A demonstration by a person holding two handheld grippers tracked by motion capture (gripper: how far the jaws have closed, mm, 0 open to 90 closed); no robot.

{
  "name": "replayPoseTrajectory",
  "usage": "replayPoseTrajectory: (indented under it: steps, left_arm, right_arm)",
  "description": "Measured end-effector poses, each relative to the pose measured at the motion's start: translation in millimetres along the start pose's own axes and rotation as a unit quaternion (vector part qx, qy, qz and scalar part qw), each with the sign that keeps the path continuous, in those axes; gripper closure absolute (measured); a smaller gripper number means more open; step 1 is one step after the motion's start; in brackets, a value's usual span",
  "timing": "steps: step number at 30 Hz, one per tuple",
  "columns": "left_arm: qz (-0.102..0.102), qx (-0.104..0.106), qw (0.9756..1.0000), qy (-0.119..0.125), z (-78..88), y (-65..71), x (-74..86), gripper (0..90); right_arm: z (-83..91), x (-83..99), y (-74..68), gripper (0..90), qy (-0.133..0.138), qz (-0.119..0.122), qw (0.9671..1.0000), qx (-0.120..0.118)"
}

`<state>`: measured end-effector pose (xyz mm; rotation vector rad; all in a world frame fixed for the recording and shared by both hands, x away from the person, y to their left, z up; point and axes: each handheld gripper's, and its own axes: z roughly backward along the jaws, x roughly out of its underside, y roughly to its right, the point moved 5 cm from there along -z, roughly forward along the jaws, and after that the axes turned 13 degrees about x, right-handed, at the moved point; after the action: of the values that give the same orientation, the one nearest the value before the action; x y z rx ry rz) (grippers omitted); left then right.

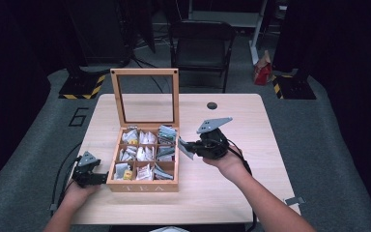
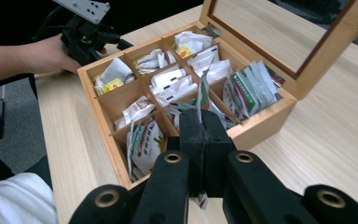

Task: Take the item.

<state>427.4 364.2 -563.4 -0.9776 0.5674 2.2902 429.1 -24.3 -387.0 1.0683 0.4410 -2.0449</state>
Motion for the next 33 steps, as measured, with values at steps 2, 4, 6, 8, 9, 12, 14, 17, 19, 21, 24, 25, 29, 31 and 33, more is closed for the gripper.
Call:
replayPoseTrajectory:
  steps: [2,4,6,8,9,12,14,17,19,21,24,25,29,31,33]
  left_arm:
    - [0.0,0.0,1.0,0.0,0.0,-0.1,0.0,19.0]
    - [0.0,0.0,1.0,0.0,0.0,0.0,0.0,19.0]
    - [0.0,0.001,1.0,-0.003,0.5,0.1,0.1,19.0]
    - [0.0,0.0,1.0,0.0,0.0,0.0,0.0,19.0]
    - [0.0,0.0,1.0,0.0,0.0,0.0,0.0,19.0]
    - [0.0,0.0,1.0,0.0,0.0,0.0,0.0,19.0]
    - [0.0,0.001,1.0,-0.003,0.5,0.1,0.1,19.0]
    - [0.0,0.0,1.0,0.0,0.0,-0.1,0.0,19.0]
    - [0.0,0.0,1.0,0.0,0.0,0.0,0.0,19.0]
    - [0.0,0.0,1.0,0.0,0.0,0.0,0.0,19.0]
    - [0.0,0.0,1.0,0.0,0.0,0.0,0.0,19.0]
    - [0.0,0.001,1.0,-0.002,0.3,0.1,0.0,19.0]
    - [0.0,0.0,1.0,0.0,0.0,0.0,0.0,19.0]
    - [0.0,0.0,1.0,0.0,0.0,0.0,0.0,19.0]
    - [0.0,0.0,1.0,0.0,0.0,0.0,0.0,19.0]
  right_arm:
    - [2.3,1.3,3.0,89.5,-0.001,-0.004,1.0,0.004]
    - [4.7,3.3,7.4,89.4,-0.001,-0.006,0.9999,0.009]
    - [7.1,5.0,11.3,89.4,0.0,-0.006,0.9999,0.013]
    - [9.8,6.6,14.8,89.4,-0.001,-0.01,0.9998,0.018]
    - [10.7,7.1,16.1,89.4,0.0,-0.012,0.9997,0.019]
    - [14.0,9.6,21.9,89.4,0.002,-0.013,0.9996,0.027]
    - [16.4,12.2,25.5,89.4,0.0,-0.017,0.9993,0.033]
    - [19.2,16.5,32.0,89.4,0.0,-0.022,0.999,0.04]
    - [21.5,20.2,37.4,89.4,-0.002,-0.024,0.9986,0.046]
    - [22.0,21.4,39.3,89.4,-0.001,-0.026,0.9984,0.05]
    - [25.1,25.5,46.3,89.4,-0.001,-0.028,0.998,0.057]
    - [26.1,26.5,47.3,89.4,-0.003,-0.033,0.9977,0.059]
    - [27.7,28.8,51.6,89.4,-0.002,-0.034,0.9973,0.064]
    - [28.3,30.3,54.0,89.4,-0.002,-0.035,0.9971,0.068]
    - [28.5,32.4,55.5,89.4,-0.005,-0.04,0.9967,0.071]
